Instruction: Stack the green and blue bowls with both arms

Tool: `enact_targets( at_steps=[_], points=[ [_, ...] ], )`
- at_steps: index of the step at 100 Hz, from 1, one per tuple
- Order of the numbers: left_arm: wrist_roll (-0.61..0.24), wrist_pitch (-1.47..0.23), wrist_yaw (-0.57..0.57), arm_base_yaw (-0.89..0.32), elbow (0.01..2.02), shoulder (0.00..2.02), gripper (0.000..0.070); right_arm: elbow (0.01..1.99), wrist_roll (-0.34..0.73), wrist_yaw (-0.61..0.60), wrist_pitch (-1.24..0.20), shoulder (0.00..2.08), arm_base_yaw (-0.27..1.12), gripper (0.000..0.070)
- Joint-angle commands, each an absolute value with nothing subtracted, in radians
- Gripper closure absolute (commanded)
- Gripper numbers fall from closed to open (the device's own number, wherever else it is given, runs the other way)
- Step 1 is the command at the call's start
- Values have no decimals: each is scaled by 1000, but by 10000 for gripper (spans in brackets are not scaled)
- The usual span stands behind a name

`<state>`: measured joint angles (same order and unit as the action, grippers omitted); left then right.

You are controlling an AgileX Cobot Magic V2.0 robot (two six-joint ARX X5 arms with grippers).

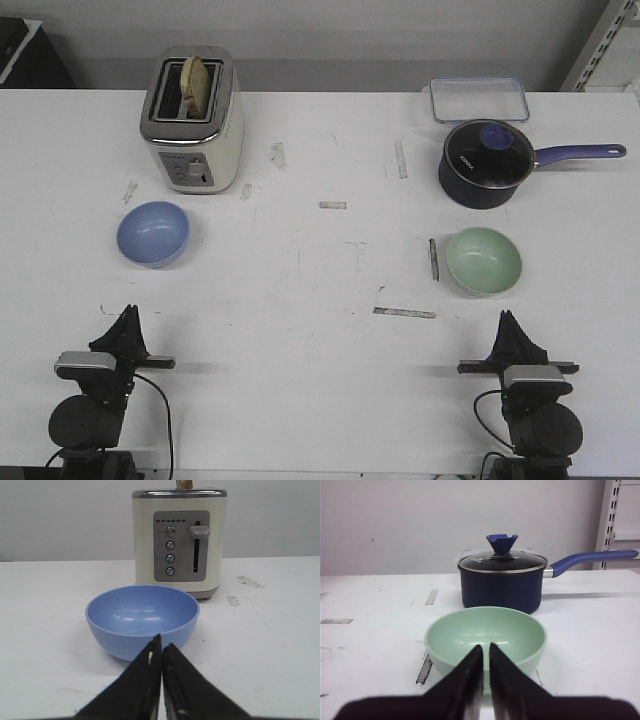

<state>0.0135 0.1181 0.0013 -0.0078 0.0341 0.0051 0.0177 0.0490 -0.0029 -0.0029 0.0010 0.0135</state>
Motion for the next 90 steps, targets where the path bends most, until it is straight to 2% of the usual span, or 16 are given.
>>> enact_targets(
  at_steps=[1, 34, 90],
  points=[
    [26, 129, -1, -9, 13, 3, 698, 45, 55, 0, -6, 2, 14, 690],
    [26, 129, -1, -9, 13, 3, 698, 220, 32, 0, -153, 134, 14, 690],
    [26, 129, -1, -9, 13, 3, 698, 619, 33, -2, -388, 728, 14, 693]
  ],
)
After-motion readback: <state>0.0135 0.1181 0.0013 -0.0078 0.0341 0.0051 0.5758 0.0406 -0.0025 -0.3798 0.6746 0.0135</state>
